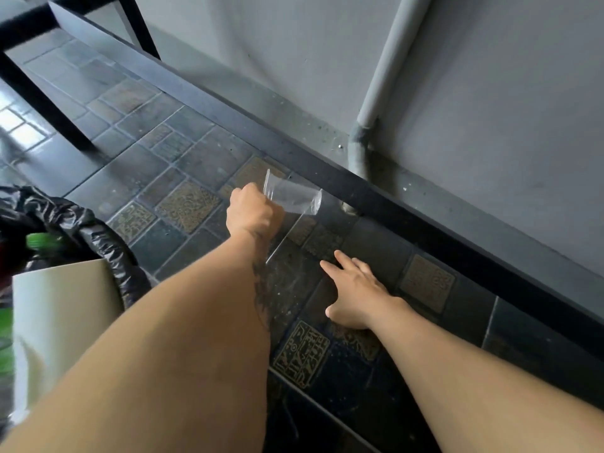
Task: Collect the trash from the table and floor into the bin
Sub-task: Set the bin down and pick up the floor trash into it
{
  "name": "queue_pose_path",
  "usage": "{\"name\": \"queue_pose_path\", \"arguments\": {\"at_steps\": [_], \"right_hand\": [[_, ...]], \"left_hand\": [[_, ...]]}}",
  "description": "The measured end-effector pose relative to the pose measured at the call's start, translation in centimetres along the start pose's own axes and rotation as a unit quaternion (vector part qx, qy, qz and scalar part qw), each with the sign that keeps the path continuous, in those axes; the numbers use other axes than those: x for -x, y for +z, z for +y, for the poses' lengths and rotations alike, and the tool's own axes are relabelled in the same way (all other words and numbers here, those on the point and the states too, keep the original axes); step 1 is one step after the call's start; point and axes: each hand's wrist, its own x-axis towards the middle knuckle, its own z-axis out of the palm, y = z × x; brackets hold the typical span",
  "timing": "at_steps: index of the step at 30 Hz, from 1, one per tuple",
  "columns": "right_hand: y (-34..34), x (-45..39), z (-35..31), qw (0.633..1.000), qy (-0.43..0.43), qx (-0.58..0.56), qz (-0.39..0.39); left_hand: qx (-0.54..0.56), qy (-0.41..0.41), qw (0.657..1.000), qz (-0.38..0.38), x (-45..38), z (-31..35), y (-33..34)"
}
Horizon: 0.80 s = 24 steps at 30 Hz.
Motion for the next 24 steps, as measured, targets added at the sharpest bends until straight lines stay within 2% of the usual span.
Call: {"name": "queue_pose_path", "arguments": {"at_steps": [3,6,12,17,21,24], "right_hand": [[-0.8,0.6,0.1,0.998,0.016,-0.06,-0.002],[-1.1,2.4,0.3,0.991,0.031,-0.126,0.007],[0.3,6.5,0.2,0.976,-0.017,-0.206,0.072],[-0.5,9.1,-1.2,0.961,-0.056,-0.245,0.117],[-1.8,11.2,-3.3,0.952,-0.1,-0.243,0.155],[-2.7,12.6,-5.2,0.929,-0.128,-0.261,0.228]], "left_hand": [[-0.059,-0.004,0.998,-0.033,2.0,0.4,-0.9],[-0.148,0.032,0.987,-0.046,3.6,1.3,-2.5],[-0.262,0.112,0.955,-0.077,7.9,2.1,-5.2],[-0.277,0.149,0.941,-0.127,11.6,2.9,-8.0],[-0.257,0.188,0.941,-0.112,14.2,4.1,-11.2],[-0.227,0.213,0.948,-0.069,16.2,4.4,-14.1]]}}
